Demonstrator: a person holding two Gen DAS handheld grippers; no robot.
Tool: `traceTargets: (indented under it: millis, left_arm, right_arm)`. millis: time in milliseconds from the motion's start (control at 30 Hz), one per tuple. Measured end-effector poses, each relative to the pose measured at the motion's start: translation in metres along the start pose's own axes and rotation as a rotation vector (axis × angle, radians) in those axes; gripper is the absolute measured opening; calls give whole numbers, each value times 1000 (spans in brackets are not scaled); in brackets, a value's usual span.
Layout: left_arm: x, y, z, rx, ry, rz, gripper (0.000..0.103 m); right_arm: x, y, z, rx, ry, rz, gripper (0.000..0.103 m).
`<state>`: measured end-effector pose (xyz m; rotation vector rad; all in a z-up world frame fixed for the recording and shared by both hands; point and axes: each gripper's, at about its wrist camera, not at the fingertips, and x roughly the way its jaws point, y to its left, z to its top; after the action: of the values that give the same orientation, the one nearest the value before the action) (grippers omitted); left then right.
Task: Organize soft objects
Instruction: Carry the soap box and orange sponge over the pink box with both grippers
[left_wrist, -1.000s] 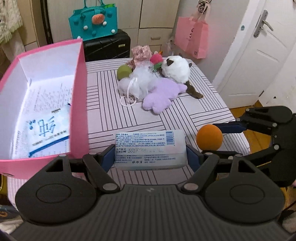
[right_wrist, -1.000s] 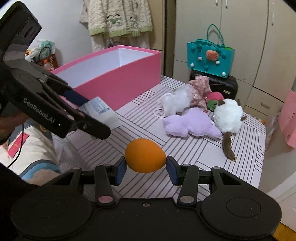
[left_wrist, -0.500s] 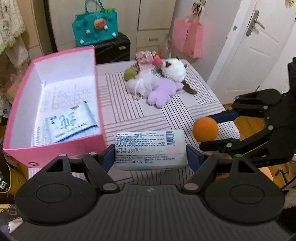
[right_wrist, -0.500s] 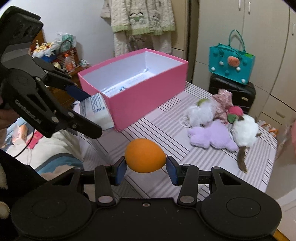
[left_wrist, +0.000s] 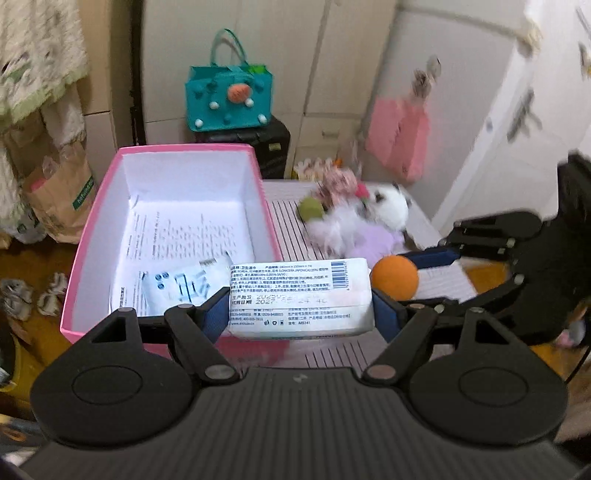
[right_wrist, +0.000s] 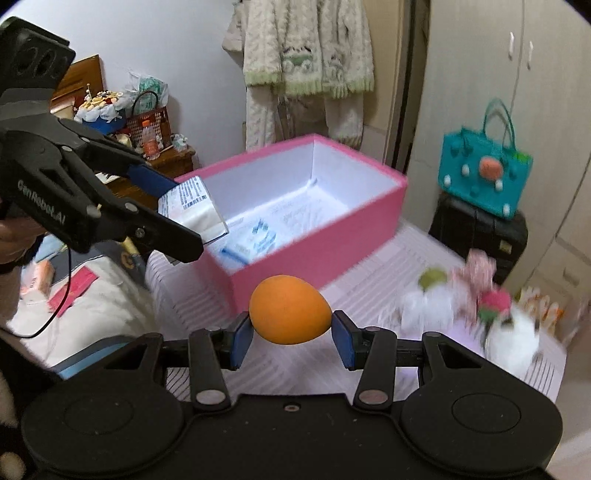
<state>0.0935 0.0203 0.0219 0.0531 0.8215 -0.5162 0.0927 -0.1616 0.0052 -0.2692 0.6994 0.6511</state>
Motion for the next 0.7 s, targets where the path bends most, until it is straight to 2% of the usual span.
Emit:
traceTargets:
  millis: [167,233,367,500,700]
  left_arm:
    - [12,48,4,-128,-65,-36,78]
    - [20,64,9,-155,-73,-21,78]
    - [39,84,23,-152,-69,54,78]
    - [60,101,38,-135,-58,89,78]
    - [100,118,69,-92,0,115,78]
  right_arm:
    - [28,-2,30,-8,-30,31,52]
    - [36,-3,43,-37,-52,21,52]
    - [53,-6,65,-78,-83,1,52]
    - [79,-10,85,-169,-98,-39,52]
    - [125,-25,109,-256,-23,-41,52]
